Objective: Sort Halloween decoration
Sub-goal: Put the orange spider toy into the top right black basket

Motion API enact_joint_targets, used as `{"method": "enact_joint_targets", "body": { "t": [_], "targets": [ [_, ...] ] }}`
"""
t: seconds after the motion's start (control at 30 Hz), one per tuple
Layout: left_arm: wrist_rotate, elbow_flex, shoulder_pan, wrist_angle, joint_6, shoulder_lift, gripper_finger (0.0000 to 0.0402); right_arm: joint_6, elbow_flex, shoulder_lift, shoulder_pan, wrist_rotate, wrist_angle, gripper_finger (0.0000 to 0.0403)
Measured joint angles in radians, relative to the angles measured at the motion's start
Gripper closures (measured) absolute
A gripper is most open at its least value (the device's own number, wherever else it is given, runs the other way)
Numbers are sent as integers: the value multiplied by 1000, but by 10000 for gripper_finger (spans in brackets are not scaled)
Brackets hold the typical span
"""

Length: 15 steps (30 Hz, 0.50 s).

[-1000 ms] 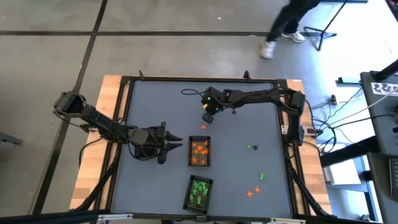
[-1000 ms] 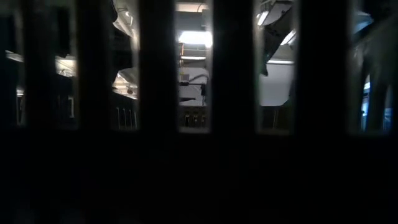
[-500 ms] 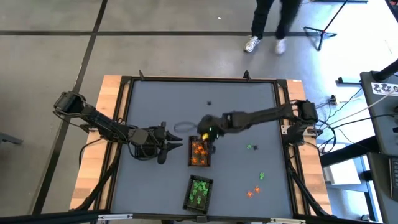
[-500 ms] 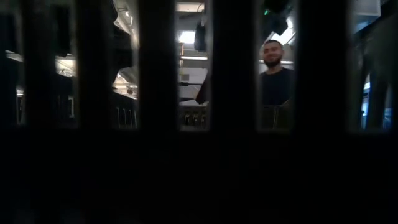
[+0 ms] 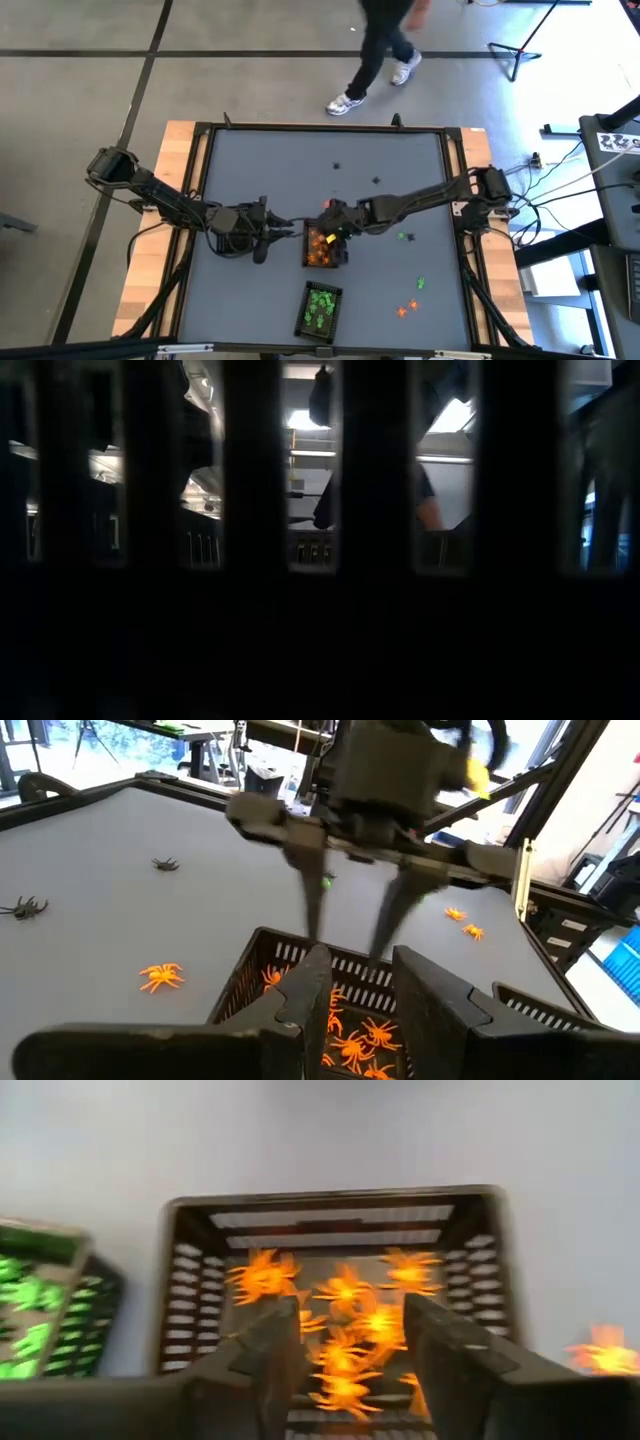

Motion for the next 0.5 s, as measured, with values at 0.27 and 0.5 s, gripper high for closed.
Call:
{"method": "enact_joint_targets", "body": {
  "t": [0.27, 0.5],
  "targets": [
    [-9, 0, -11, -10, 7, 0, 300, 0, 0, -23, -136, 115, -73, 202],
    [-10, 1, -11, -14, 12, 0, 300, -2, -9, 50, -307, 54, -72, 201]
  ]
}}
